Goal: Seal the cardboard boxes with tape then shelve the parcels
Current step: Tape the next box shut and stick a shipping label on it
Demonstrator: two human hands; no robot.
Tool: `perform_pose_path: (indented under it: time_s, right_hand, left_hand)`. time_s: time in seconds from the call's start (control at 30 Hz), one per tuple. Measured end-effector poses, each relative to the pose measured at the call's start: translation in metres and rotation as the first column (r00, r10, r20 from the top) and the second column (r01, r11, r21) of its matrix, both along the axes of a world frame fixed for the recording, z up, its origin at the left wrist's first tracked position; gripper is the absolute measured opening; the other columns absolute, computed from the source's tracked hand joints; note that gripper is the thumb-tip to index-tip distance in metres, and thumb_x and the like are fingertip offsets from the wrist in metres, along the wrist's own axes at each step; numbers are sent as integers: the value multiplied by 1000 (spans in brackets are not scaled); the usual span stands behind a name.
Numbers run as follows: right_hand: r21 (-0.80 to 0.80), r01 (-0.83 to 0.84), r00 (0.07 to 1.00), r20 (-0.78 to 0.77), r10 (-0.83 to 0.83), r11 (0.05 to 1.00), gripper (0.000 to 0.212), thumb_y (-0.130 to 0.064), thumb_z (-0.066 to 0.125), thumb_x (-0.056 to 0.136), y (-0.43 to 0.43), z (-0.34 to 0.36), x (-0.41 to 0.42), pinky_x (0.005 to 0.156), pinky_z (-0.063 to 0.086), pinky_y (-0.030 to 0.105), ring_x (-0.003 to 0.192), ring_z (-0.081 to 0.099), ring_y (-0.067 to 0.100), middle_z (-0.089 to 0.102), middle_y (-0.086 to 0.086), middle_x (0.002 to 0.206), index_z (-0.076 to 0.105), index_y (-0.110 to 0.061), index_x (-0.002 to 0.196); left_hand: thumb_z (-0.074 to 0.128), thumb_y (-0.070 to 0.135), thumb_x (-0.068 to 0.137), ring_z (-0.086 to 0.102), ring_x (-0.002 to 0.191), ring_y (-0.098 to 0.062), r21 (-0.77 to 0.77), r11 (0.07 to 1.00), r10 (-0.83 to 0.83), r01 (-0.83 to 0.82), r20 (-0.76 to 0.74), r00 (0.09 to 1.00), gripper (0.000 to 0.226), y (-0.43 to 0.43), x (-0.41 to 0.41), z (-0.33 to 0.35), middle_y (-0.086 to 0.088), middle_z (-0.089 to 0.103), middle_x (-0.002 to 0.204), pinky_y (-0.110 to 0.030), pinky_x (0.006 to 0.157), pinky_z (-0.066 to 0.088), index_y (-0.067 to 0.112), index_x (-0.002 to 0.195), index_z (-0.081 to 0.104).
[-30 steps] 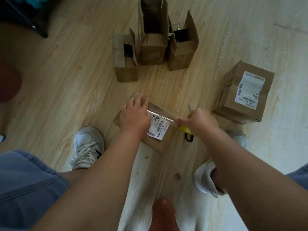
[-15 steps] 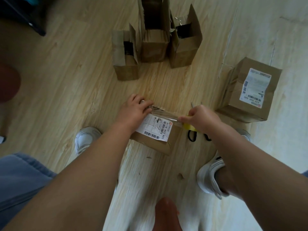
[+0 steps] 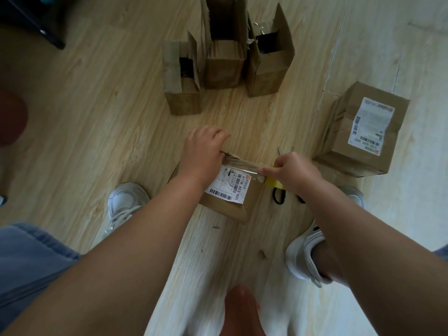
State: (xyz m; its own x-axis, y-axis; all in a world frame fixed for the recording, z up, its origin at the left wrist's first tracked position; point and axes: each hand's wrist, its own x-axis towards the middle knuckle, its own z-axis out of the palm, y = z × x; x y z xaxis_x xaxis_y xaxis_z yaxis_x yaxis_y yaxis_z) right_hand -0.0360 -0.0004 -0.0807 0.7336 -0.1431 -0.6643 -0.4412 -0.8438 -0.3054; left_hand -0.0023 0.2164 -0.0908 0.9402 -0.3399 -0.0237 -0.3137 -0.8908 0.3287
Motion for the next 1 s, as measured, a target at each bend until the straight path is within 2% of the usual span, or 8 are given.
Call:
perform_pose_path:
  time_s: [0.1, 0.2, 0.33, 0.57, 0.63, 0.83, 0.93, 1.0]
  right_hand:
    - [2, 13, 1000, 8, -13, 1000, 55, -60, 66, 88, 0, 0, -1, 51, 27, 29, 53, 40, 16, 41, 0, 59, 42, -16, 63]
    - [1, 9, 1000, 8, -9, 1000, 55, -60, 66, 87, 0, 0, 0, 52, 27, 29, 54, 41, 16, 42, 0, 61, 44, -16, 64]
    - [-10, 4, 1000, 1, -4, 1000, 54, -61, 65, 87, 1, 1, 1, 51, 28, 28, 56, 42, 16, 44, 0, 62, 46, -15, 66]
    - [22, 32, 999, 3, -32, 999, 52, -62, 66, 85, -1, -1, -2, 55, 29, 32, 55, 41, 16, 43, 0, 62, 48, -16, 69]
    - [16, 36, 999, 8, -36, 999, 52, -62, 66, 86, 0, 0, -3, 53, 29, 30, 55, 42, 16, 43, -1, 62, 49, -16, 68]
    - [-3, 30, 1000, -9, -30, 1000, 52, -62, 64, 88, 2, 2, -2, 52, 30, 29, 56, 44, 16, 45, -1, 62, 51, -15, 69]
    - [-3, 27, 1000, 6, -27, 1000, 52, -62, 65, 87, 1, 3, -2, 51, 30, 28, 55, 44, 15, 45, -1, 62, 51, -15, 69]
    - [1, 25, 1000, 6, -25, 1000, 52, -62, 64, 87, 2, 3, -3, 51, 31, 29, 56, 45, 15, 47, -1, 64, 54, -14, 71]
  left_hand:
    - [59, 10, 94, 57, 109, -27, 59, 993, -96, 99, -52, 994, 21, -6, -5, -1, -4, 68, 111, -40, 89, 43, 13, 110, 73]
    - [57, 14, 97, 58, 108, -24, 103, 986, -125, 130, -59, 990, 24, -5, -6, -5, -4, 70, 113, -38, 88, 41, 16, 114, 74]
    - [48, 18, 102, 47, 123, -18, 159, 971, -162, 179, -115, 980, 33, -7, -3, -10, 1, 61, 130, -34, 93, 37, 21, 130, 64]
    - [58, 29, 97, 58, 105, -16, 6, 1000, -17, 19, -239, 971, 23, -11, 13, 3, 4, 68, 110, -38, 89, 50, 24, 113, 74]
    - [59, 26, 97, 58, 105, -15, -11, 1000, -11, 9, -219, 976, 21, -12, 9, 3, 7, 69, 108, -38, 89, 49, 24, 110, 75]
    - [50, 27, 101, 51, 115, -17, 121, 986, -88, 117, -220, 972, 26, -17, 6, 1, 6, 68, 116, -39, 95, 44, 25, 116, 71]
    - [52, 19, 100, 48, 125, -22, 164, 972, -144, 167, -145, 979, 28, -21, 2, 2, -1, 62, 131, -39, 106, 37, 19, 124, 67]
    - [63, 8, 91, 52, 125, -30, 126, 976, -172, 176, -42, 984, 33, -26, -12, 2, -8, 62, 130, -44, 107, 36, 12, 124, 66]
